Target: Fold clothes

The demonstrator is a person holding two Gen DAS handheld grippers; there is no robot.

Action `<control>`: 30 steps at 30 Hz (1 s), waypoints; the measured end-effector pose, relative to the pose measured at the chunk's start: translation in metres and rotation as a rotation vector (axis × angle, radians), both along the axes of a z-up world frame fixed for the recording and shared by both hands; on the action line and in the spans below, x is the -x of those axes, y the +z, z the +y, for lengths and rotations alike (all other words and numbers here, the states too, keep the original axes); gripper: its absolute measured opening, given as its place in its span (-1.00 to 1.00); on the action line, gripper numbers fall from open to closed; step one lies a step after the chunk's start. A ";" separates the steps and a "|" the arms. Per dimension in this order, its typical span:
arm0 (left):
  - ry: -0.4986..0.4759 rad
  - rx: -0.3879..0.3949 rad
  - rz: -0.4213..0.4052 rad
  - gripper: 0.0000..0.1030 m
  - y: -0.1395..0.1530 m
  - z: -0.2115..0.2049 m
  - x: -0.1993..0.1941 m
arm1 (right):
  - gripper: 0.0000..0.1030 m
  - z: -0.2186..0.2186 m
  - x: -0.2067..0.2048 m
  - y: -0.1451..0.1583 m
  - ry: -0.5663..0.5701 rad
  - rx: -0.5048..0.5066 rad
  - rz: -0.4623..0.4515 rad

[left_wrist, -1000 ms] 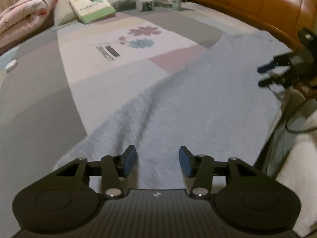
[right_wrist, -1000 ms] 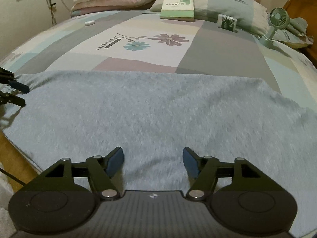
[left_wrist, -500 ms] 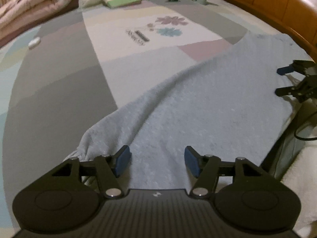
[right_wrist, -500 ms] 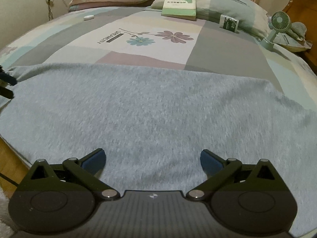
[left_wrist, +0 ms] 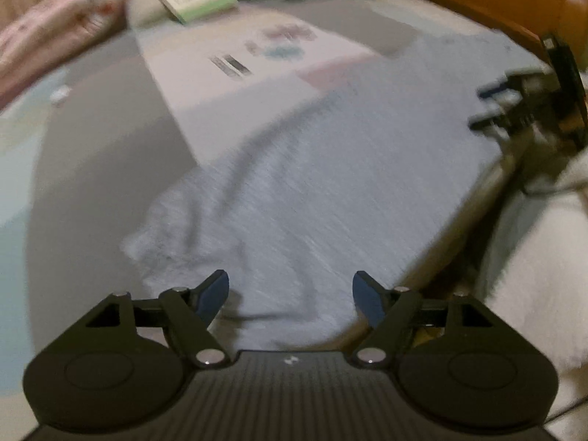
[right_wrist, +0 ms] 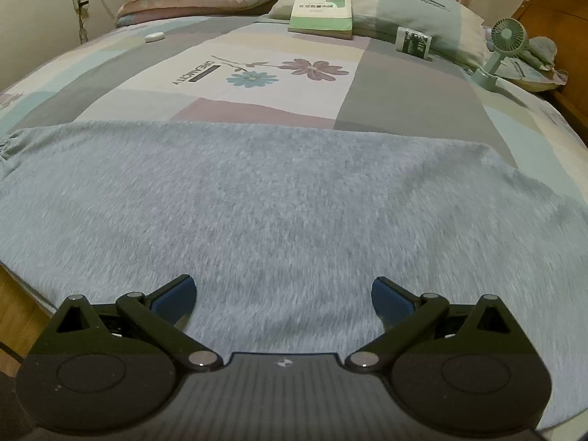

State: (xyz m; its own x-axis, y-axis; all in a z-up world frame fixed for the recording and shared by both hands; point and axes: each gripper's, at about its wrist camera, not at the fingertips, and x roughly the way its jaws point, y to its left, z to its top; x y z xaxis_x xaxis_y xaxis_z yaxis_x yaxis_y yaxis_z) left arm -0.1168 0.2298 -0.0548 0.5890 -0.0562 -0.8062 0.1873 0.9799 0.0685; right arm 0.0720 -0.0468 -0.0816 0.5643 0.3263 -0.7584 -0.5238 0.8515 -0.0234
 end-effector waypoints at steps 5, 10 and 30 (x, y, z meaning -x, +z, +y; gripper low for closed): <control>0.110 -0.029 -0.055 0.44 0.003 0.012 -0.019 | 1.00 0.004 -0.003 0.002 -0.018 0.017 0.020; 0.051 -0.142 0.022 0.44 -0.022 -0.001 -0.024 | 1.00 0.008 -0.003 0.004 -0.036 0.039 0.029; 0.162 0.082 0.001 0.57 -0.041 0.003 -0.068 | 1.00 -0.017 0.012 0.016 -0.095 0.013 0.000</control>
